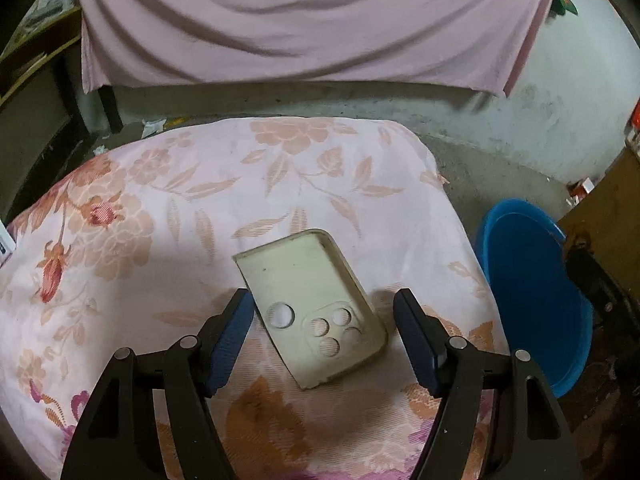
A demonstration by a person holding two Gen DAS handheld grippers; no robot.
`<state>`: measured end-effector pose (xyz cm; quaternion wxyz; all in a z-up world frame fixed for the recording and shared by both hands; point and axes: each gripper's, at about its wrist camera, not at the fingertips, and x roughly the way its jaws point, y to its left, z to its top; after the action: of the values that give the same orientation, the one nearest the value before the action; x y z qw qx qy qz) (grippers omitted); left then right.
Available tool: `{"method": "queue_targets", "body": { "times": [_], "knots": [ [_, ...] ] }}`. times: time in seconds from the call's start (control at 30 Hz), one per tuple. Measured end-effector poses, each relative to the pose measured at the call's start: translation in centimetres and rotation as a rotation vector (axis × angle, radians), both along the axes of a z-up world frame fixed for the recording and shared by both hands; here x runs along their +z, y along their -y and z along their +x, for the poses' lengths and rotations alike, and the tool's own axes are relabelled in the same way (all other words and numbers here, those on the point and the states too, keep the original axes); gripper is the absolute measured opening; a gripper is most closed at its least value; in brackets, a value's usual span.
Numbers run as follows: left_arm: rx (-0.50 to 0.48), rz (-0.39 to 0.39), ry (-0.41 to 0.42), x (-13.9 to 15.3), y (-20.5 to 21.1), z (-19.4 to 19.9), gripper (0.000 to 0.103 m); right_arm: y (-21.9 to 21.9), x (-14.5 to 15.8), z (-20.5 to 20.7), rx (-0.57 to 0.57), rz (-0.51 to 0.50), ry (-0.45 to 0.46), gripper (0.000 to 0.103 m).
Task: Collect trash
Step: 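Grasp the beige phone case with the left gripper while the right holds the brown item, then carry the phone case and brown item over the blue bucket and open both grippers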
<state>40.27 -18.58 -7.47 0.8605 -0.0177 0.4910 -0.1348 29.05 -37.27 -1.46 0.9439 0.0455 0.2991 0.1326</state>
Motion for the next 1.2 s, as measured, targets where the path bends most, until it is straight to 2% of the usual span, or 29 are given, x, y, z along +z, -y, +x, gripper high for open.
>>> {"method": "queue_targets", "body": {
  "times": [0.03, 0.13, 0.33, 0.43, 0.6, 0.9, 1.07, 1.2],
  "knots": [
    [-0.002, 0.001, 0.001, -0.1, 0.1, -0.1, 0.058, 0.2, 0.1, -0.1, -0.006, 0.002, 0.002, 0.005],
    [0.002, -0.007, 0.002, -0.3, 0.5, -0.1, 0.054, 0.8, 0.3, -0.2, -0.016, 0.007, 0.004, 0.005],
    [0.006, -0.034, 0.017, 0.2, 0.7, -1.1, 0.049, 1.5, 0.5, -0.5, -0.028, 0.022, 0.009, 0.005],
    [-0.001, -0.071, 0.056, 1.2, 0.7, -2.0, 0.049, 1.7, 0.6, -0.6, -0.030, 0.026, 0.018, 0.005],
    [-0.028, -0.139, 0.193, 4.4, 1.6, -4.0, 0.049, 2.6, 1.3, -1.4, -0.053, 0.049, 0.059, 0.005],
    [-0.135, -0.184, 0.490, 11.1, 5.4, -8.3, 0.049, 6.2, 3.7, -4.0, -0.151, 0.113, 0.197, 0.005],
    [-0.216, -0.186, 0.589, 13.1, 8.1, -10.7, 0.049, 8.6, 4.6, -6.0, -0.230, 0.135, 0.269, 0.005],
    [-0.277, -0.182, 0.617, 13.7, 10.4, -11.9, 0.049, 10.6, 5.2, -7.4, -0.292, 0.131, 0.314, 0.005]
  ]
}}
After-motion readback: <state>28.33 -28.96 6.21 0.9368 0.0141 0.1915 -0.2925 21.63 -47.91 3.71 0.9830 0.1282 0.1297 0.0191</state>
